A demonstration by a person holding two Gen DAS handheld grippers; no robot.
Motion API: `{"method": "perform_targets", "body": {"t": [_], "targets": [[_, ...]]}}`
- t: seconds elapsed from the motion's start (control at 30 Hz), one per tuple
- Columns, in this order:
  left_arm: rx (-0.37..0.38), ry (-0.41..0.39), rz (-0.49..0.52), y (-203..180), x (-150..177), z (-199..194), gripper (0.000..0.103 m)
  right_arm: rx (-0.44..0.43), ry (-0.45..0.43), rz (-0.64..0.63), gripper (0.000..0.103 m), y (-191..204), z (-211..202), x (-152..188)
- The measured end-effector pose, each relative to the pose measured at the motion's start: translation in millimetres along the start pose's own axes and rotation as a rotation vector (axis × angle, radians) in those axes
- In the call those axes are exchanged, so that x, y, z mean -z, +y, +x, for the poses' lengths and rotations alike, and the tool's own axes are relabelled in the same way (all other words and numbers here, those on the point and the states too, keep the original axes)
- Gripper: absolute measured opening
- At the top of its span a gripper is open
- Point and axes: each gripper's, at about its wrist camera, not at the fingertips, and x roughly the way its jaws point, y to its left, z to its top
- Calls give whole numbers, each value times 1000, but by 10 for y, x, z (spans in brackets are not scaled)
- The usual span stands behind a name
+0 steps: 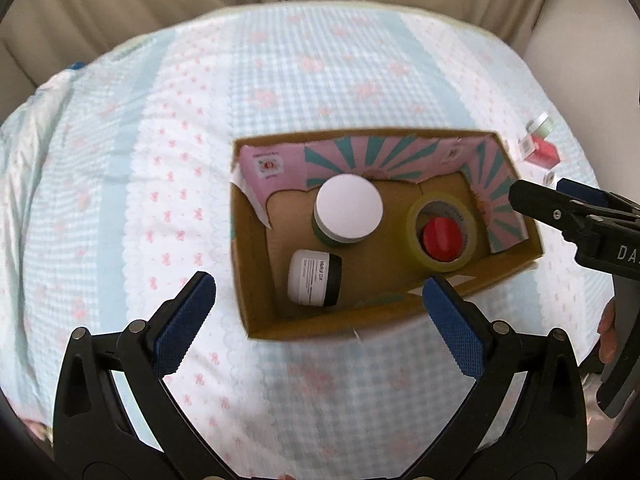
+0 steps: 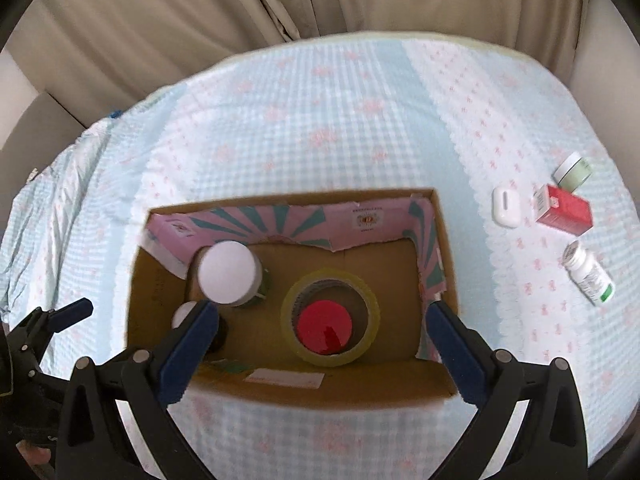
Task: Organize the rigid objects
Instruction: 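Withdraw both tools from the box toward the red box and green jar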
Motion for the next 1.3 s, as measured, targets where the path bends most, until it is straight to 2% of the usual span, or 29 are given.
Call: {"method": "perform_targets", "body": {"t": [0.17,0.3,0.4,0.7,0.77,0.97,1.1,1.3], "targets": [[-16,-60,-20,-39,69,-511,103,9,-61,-36,103,91,-464,11],[-24,-118,-40,-117,69,-990,103,27,-77,-51,103,123,-900,49],[-10,-177,-35,-214,24,-1292,103,87,-99,-62,103,110,-1243,81],[-20,-314,12,-800,-181,-2030,103,201,-241,-17,103,-270,-2209,95],[-23,-346,4,-980,-217,-2162,103,194,-272,2,103,-376,-2384,103],[-23,-422,-8,-1598,-306,-2387,103,153,-343,-24,103,-794,-2769,91],[-23,-462,33,-2156,-435,-2409,103,125,-376,-33,103,-1192,-2940,87],[31,-490,131,-2966,-775,-2225,103,109,-384,-86,103,-1852,-3052,-8]]}}
